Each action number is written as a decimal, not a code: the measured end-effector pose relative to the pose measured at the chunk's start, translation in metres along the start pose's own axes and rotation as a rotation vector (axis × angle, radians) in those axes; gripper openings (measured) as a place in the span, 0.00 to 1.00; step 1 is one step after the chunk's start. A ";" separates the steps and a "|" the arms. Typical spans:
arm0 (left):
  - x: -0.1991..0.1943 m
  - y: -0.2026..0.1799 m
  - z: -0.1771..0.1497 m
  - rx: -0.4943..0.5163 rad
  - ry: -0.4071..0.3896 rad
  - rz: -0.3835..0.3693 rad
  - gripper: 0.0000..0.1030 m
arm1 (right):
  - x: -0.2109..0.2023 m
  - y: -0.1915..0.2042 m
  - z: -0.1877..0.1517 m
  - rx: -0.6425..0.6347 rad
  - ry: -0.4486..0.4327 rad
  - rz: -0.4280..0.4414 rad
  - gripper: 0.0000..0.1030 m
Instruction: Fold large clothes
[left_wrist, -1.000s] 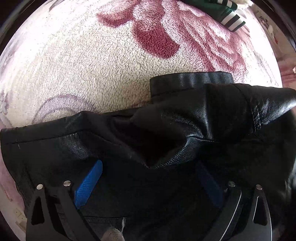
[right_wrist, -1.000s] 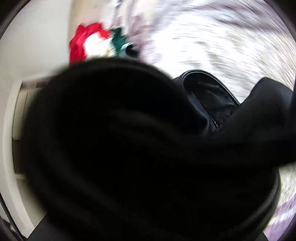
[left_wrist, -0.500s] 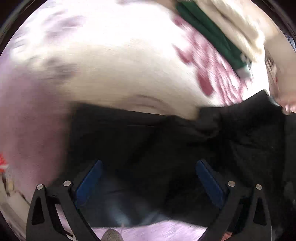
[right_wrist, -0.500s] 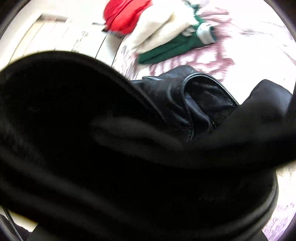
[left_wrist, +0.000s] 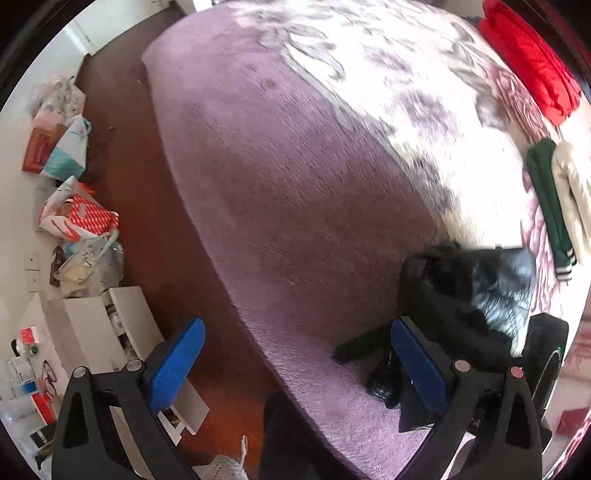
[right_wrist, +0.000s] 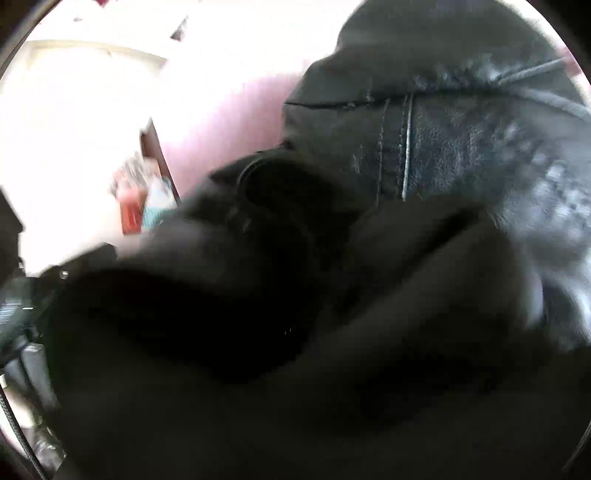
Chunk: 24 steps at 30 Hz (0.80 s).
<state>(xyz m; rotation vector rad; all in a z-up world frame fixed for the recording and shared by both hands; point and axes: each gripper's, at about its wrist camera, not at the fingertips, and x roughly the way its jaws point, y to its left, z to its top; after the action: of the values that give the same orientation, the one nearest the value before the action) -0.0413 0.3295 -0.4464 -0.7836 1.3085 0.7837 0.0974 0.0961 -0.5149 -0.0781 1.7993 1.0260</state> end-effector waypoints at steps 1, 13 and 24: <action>-0.005 -0.001 0.002 -0.004 -0.013 -0.008 1.00 | -0.003 0.004 0.002 0.006 0.002 0.060 0.82; -0.042 -0.058 0.046 0.078 -0.113 -0.106 1.00 | -0.065 0.045 -0.010 -0.287 0.007 -0.013 0.94; -0.034 -0.090 0.054 0.194 -0.092 -0.115 1.00 | -0.124 -0.027 -0.067 0.050 -0.084 0.239 0.94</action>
<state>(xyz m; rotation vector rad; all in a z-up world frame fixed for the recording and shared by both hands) 0.0601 0.3260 -0.4029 -0.6535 1.2255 0.5846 0.1208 -0.0132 -0.4252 0.2127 1.7859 1.1330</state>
